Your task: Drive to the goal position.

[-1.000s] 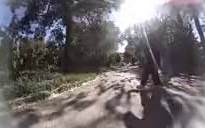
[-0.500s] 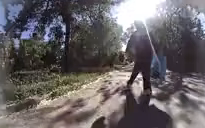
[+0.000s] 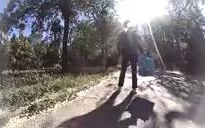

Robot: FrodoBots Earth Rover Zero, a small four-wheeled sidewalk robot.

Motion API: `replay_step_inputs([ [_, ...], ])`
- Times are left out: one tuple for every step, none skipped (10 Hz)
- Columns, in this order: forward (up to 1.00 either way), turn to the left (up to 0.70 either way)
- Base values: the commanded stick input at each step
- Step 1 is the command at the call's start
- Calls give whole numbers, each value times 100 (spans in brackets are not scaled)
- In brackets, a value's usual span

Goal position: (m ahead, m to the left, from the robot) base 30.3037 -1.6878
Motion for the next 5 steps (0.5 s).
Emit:
replay_step_inputs([
  [0, 0],
  [0, 0],
  [0, 0],
  [0, -37],
  [0, -100],
])
